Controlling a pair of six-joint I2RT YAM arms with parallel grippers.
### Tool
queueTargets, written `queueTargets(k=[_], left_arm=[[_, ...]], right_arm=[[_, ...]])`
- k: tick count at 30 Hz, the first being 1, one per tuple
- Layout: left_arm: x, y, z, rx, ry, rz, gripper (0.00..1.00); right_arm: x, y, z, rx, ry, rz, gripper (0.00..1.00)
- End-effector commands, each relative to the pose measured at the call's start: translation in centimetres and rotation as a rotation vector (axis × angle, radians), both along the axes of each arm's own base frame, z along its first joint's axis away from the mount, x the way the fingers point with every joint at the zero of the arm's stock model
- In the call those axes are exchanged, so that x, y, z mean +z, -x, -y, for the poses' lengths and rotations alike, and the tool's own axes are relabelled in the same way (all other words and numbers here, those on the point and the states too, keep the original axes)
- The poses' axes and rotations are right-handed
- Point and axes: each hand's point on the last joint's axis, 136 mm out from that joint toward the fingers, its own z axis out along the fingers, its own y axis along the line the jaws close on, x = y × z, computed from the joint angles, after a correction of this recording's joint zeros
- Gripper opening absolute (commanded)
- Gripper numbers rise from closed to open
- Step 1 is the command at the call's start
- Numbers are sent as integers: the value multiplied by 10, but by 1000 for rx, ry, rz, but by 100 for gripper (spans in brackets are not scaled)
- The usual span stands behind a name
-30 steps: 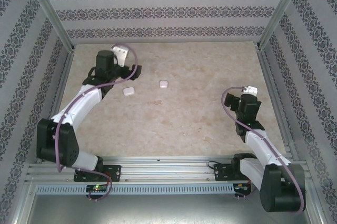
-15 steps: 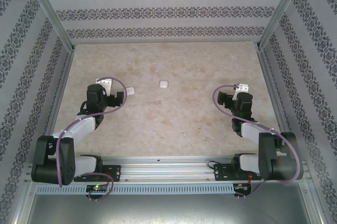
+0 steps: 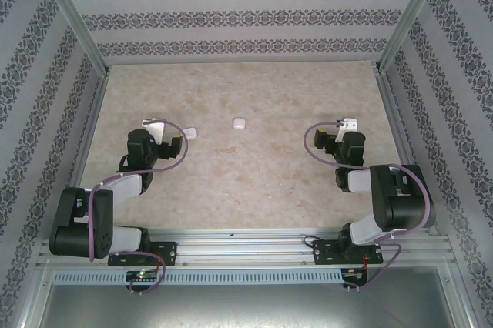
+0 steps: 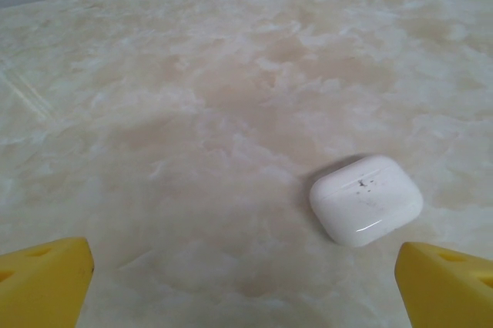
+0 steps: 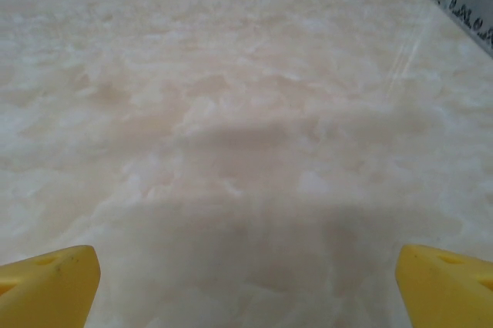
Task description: Insert wireless bluetooth earbuds into charging case
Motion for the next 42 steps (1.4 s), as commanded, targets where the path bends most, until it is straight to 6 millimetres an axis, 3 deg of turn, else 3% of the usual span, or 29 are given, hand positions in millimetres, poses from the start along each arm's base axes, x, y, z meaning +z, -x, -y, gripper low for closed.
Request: queueTargets(k=[1,3,7,13,18,42], left_arm=[[14,-10,4,-25,47,63,100],[20,-17,9,-33,100,124,100],[3,-27,8,-23,99,57,100],[-8,-19,-7,59,95,187,100],[-16,-27,-16,121,88,88,100],[-14,-26,-10,84,90,112,100]], right_arm=[[22,-11,-6,30,18,76,98],[21,-11,-9,45,26,68,98],[21,-12,-13,61,37,63,98],[20,-12,-14,61,38,61,98],[21,-12,-14,61,36,62,98],[21,-12,-13,60,37,62,98]])
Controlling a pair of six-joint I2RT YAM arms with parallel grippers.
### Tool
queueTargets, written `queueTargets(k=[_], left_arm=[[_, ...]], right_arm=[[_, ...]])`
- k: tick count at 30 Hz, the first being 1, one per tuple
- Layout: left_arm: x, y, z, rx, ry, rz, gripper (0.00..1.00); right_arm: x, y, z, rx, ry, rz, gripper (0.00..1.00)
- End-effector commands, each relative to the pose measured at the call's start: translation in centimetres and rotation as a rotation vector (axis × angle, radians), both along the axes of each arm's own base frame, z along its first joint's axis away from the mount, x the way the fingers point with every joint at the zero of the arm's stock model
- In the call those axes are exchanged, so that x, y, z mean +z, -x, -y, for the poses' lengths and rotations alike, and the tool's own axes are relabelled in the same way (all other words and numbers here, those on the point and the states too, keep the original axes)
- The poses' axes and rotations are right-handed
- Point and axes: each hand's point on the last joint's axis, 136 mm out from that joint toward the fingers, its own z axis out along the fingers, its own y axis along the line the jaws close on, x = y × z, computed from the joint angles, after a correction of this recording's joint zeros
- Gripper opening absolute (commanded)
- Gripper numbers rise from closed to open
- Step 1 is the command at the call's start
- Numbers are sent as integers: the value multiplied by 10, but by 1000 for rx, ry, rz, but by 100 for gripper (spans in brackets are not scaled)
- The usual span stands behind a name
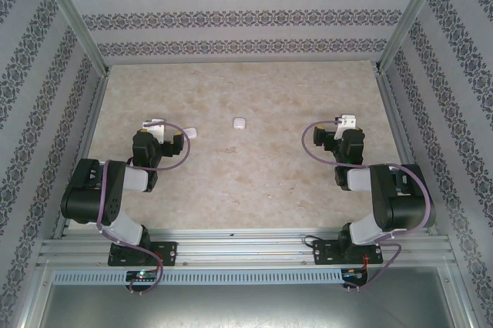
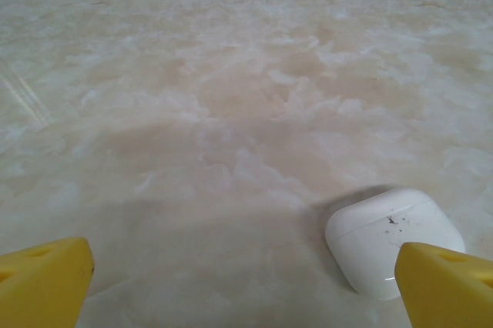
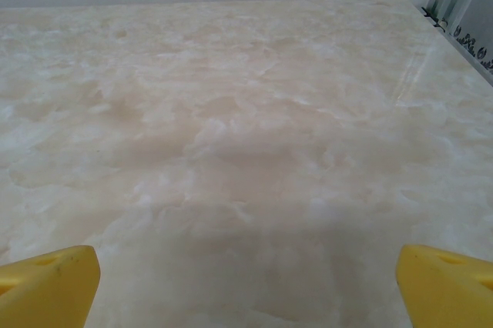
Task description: Insert wireless bluetooth earbuds into charging case
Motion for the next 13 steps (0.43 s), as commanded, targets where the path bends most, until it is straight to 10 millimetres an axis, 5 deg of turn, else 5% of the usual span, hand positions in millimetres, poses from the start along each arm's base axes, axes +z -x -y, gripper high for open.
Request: queueTargets(k=[1,13], left_arm=[[10,-4,-4,14,12,43,100],[10,-5,-4,15,12,40,100]], right_arm=[[13,-7,-8,35,10,38,98],[12,-7,-9,43,10,37,98]])
